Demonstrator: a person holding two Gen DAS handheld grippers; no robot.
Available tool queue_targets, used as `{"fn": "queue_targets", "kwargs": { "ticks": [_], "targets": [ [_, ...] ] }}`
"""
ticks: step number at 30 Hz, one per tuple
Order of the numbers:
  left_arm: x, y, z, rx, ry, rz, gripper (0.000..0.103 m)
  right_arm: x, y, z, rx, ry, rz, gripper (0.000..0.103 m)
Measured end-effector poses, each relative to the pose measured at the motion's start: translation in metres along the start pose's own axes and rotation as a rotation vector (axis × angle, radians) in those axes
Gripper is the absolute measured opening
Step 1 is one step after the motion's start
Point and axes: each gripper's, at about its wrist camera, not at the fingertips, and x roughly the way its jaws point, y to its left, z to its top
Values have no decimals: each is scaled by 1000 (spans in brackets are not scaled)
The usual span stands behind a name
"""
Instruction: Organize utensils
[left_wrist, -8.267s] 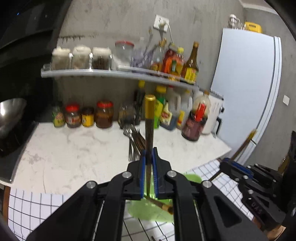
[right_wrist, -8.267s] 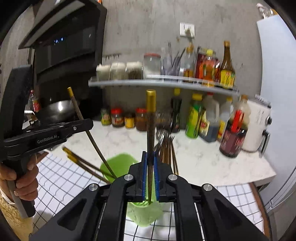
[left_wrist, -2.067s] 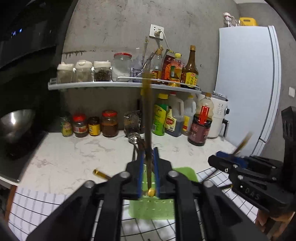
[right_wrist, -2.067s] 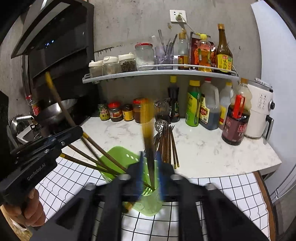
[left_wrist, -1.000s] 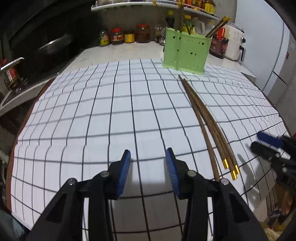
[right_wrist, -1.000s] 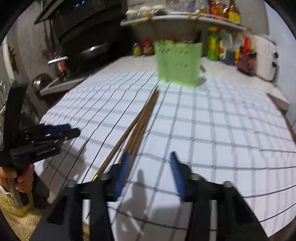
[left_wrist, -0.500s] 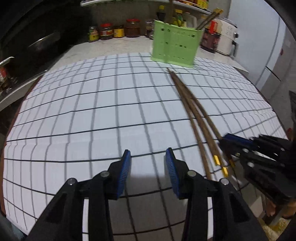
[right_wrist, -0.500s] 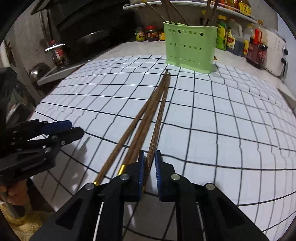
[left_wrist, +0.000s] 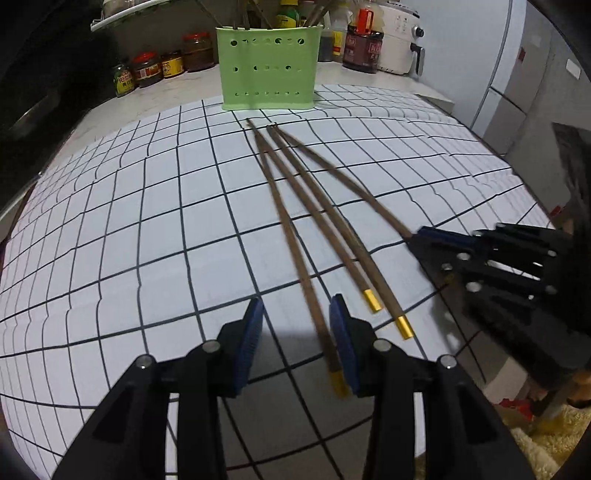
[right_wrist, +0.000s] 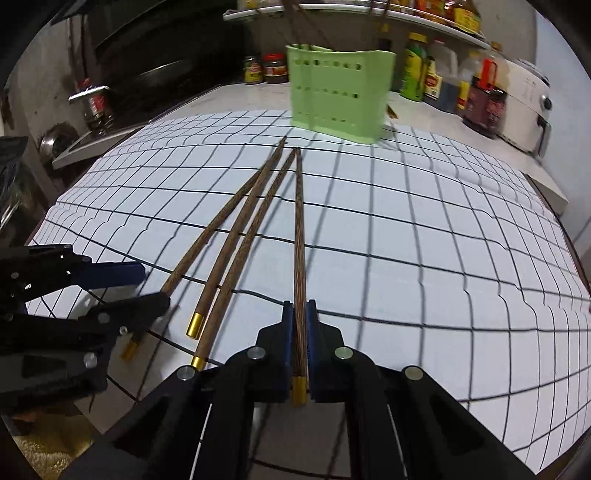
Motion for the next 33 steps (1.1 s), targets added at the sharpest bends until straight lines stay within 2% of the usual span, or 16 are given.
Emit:
{"fn": "queue_targets", "kwargs": {
  "ticks": [3, 6, 10, 12, 14, 15, 17, 18, 19, 24, 29, 33],
  "targets": [
    [-1, -4, -2, 41, -9, 34, 8, -1, -3, -2, 13, -12, 15, 7],
    [-2, 7, -2, 37, -17, 92, 7, -2, -7, -2, 21, -15, -23, 7],
    [-5, 39, -2, -28, -18, 177, 7, -6, -15, -7, 41, -11, -14, 7],
    [-7, 49, -4, -42, -19, 180, 7, -8, -17, -10, 32, -20, 27, 10],
    [-10, 54, -7, -53, -28, 149, 7, -10, -19, -14, 36, -33, 49, 15],
    [-12, 56, -9, -61, -32, 132, 9, -12, -20, -16, 43, -40, 61, 17],
    [-17, 57, -17, -66, -49, 98, 27, -16, -20, -21, 42, -48, 69, 25],
    [-19, 56, -21, -64, -55, 85, 41, -19, -20, -24, 34, -54, 71, 27],
    [-22, 54, -26, -63, -62, 71, 45, -21, -18, -27, 28, -58, 71, 29],
    [-31, 48, -47, -63, -98, 61, 45, -29, -8, -42, -6, -98, 31, 29],
    [-36, 42, -56, -52, -109, 77, 45, -26, 4, -42, -34, -113, 9, 29],
    [-33, 42, -53, -64, -117, 83, 44, -21, 2, -37, -11, -116, 35, 30]
  ]
}}
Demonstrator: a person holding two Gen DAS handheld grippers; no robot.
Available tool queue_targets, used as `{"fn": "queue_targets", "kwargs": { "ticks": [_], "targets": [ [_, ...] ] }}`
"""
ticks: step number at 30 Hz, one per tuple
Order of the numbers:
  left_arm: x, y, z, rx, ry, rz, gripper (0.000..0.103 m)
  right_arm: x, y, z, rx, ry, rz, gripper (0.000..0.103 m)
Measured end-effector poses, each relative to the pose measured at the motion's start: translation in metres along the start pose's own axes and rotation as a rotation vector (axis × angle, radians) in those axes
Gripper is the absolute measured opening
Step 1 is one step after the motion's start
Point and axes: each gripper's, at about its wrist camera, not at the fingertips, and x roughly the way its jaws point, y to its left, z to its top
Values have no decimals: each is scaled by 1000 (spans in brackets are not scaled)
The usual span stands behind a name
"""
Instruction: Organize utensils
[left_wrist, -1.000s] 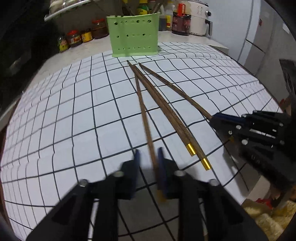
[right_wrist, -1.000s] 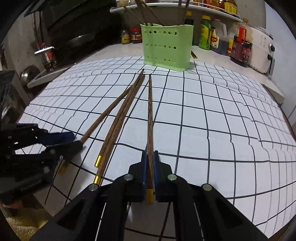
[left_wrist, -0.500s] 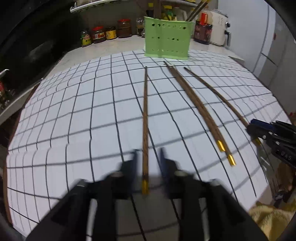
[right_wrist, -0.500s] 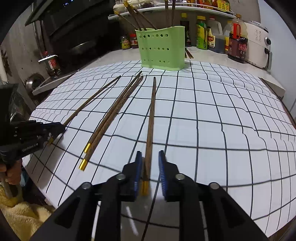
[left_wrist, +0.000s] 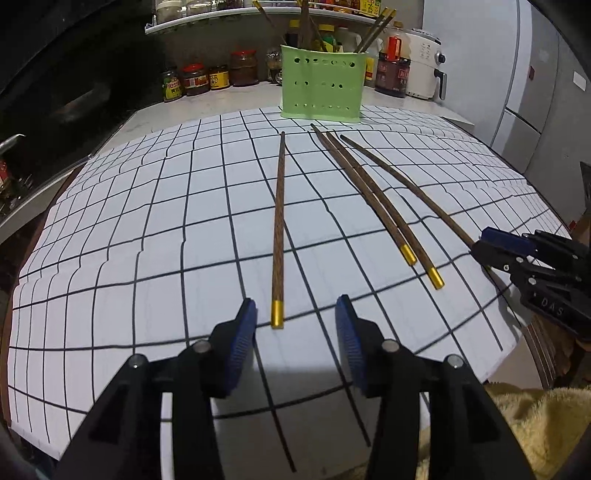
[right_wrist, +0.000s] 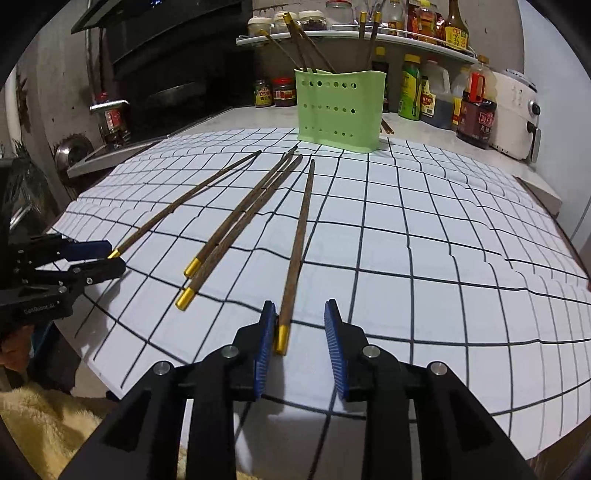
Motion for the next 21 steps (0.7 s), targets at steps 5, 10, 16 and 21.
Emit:
{"fn": "queue_targets", "kwargs": {
  "ticks": [5, 10, 16, 21],
  "targets": [
    [6, 6, 7, 1, -9, 31, 31, 6, 3, 4, 18, -10, 10, 28],
    [8, 2, 7, 33, -18, 69, 27, 3, 13, 1, -20, -6, -12, 16],
    [10, 0, 8, 51, -18, 87, 11, -1, 11, -4, 8, -8, -12, 8],
    [3, 8, 12, 10, -36, 64, 6, -16, 2, 5, 43, -49, 8, 7]
  ]
}}
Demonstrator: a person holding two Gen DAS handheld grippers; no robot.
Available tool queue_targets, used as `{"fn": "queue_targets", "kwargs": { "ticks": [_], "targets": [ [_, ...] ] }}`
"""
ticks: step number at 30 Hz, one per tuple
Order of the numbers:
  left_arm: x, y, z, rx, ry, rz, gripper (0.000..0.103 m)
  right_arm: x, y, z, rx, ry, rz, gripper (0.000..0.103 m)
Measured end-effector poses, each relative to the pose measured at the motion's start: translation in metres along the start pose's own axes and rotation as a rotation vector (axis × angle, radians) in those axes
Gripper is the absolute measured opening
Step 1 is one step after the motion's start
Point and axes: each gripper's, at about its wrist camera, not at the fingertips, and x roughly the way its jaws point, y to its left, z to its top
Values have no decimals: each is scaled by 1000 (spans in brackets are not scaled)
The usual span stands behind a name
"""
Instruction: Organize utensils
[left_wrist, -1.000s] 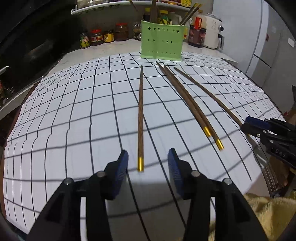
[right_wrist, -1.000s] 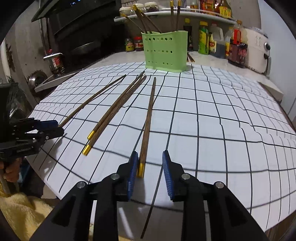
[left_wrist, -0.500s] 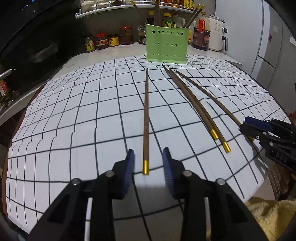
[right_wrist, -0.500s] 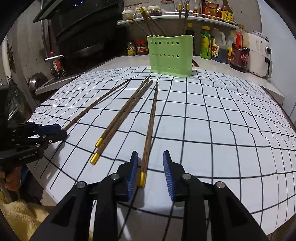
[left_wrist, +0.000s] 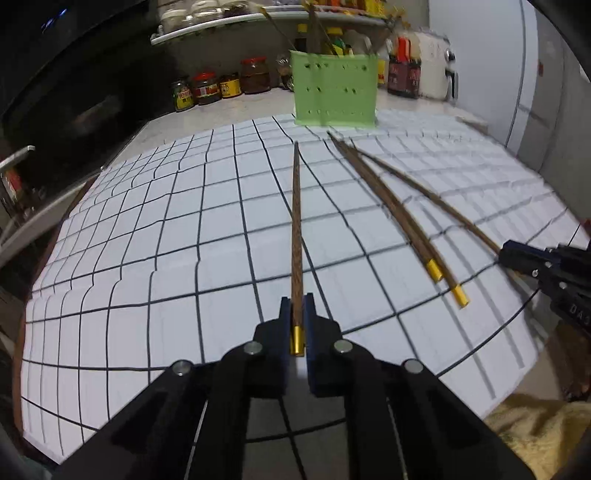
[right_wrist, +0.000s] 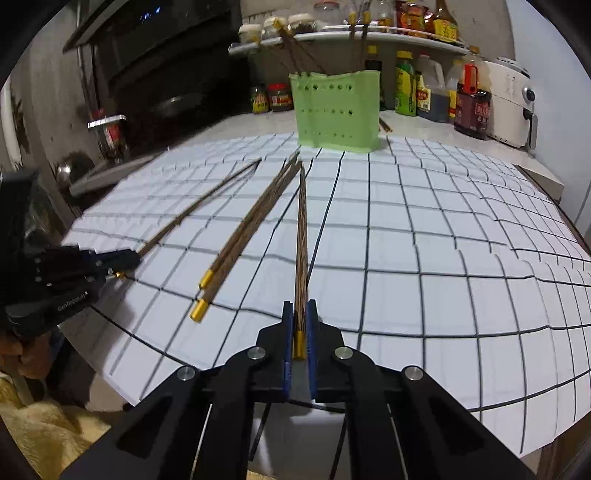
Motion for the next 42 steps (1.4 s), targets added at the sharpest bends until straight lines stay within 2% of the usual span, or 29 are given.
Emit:
{"fn": "queue_targets", "kwargs": {
  "ticks": [6, 9, 12, 16, 21, 28, 30, 34, 38, 42],
  "targets": [
    [-57, 23, 27, -58, -221, -18, 6, -40, -5, 35, 18, -128, 28, 7],
    [-91, 37, 51, -84, -345, -48, 6, -64, -7, 61, 30, -207, 45, 7],
    [-113, 48, 71, -112, -408, -85, 6, -86, -6, 85, 29, -280, 62, 7],
    [-133, 49, 91, -95, -462, -109, 6, -103, 0, 115, -12, -350, 39, 7],
    [-138, 50, 108, -73, -423, -143, 7, -99, 1, 144, -33, -364, 16, 7],
    [-127, 49, 123, -19, -330, -119, 7, -91, -1, 173, -55, -392, -35, 7],
    [-122, 48, 130, -5, -314, -118, 7, -86, -4, 181, -58, -376, -39, 6],
    [-115, 48, 141, 7, -287, -115, 7, -73, -8, 193, -58, -353, -40, 7],
    [-121, 48, 151, 19, -290, -106, 7, -70, -10, 205, -63, -383, -50, 7],
    [-118, 44, 153, 43, -246, -130, 7, -60, -10, 204, -71, -380, -55, 7]
  ]
}}
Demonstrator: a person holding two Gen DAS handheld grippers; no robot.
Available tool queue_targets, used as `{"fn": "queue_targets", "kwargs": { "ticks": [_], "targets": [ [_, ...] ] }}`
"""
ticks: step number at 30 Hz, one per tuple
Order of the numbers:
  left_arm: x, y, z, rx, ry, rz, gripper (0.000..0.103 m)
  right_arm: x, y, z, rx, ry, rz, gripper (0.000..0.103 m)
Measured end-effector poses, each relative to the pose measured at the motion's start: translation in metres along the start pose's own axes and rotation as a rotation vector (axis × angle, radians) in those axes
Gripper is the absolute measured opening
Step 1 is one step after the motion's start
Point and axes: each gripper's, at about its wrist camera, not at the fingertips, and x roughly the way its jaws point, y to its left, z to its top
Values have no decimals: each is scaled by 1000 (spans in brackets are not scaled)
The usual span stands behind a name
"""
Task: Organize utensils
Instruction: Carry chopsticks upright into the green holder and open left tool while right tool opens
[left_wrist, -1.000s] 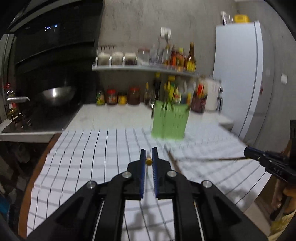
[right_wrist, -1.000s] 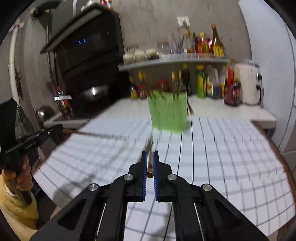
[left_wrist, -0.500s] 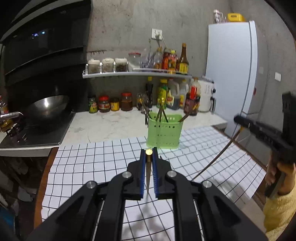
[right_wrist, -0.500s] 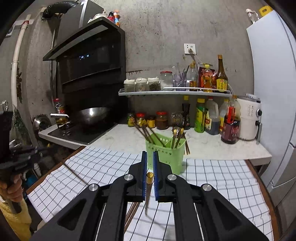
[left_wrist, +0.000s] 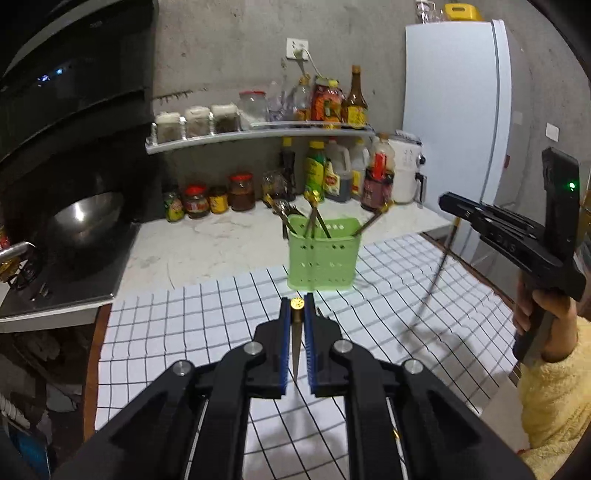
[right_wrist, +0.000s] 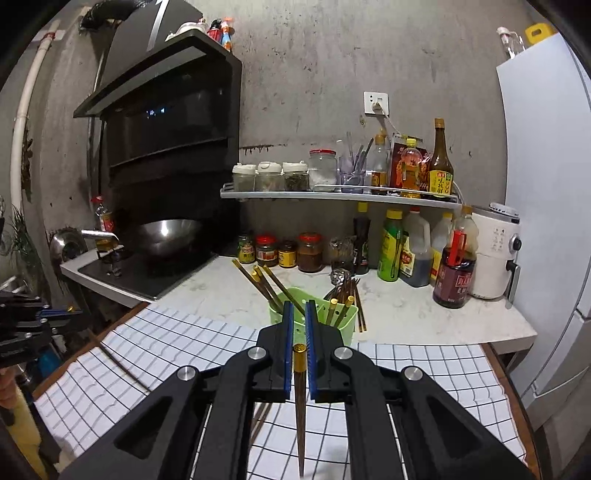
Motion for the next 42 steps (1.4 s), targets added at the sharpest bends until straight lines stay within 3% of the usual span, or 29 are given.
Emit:
{"fn": "queue_targets", "kwargs": {
  "ticks": [5, 7, 9, 13, 18, 21, 25, 33, 36, 42],
  "targets": [
    [4, -7, 1, 18, 0, 3, 7, 4, -4, -7, 7, 8, 6, 7],
    [8, -12, 0, 33, -19, 57, 7, 8, -5, -10, 8, 28, 11, 7],
    [12, -15, -1, 38, -17, 60, 7, 16, -4, -16, 4, 59, 17, 7],
    [50, -17, -17, 37, 88, 70, 7, 28, 0, -32, -3, 109, 27, 8],
    [76, -11, -34, -6, 159, 68, 7, 36, 8, -55, -15, 169, 29, 8],
    [78, -5, -38, -37, 149, 68, 6, 31, 12, -61, -21, 162, 14, 8],
    [65, -5, -34, -53, 70, 75, 6, 17, 10, -59, -6, 118, 23, 6],
    [66, -13, 25, -40, -103, 57, 6, 37, -12, -15, 50, 55, 52, 6],
    [80, -12, 66, -40, -128, 12, 6, 41, -14, 16, 32, -24, 37, 6],
    [109, -7, 124, -48, -201, 33, 6, 57, -29, 66, 17, -140, -15, 6]
  ]
}}
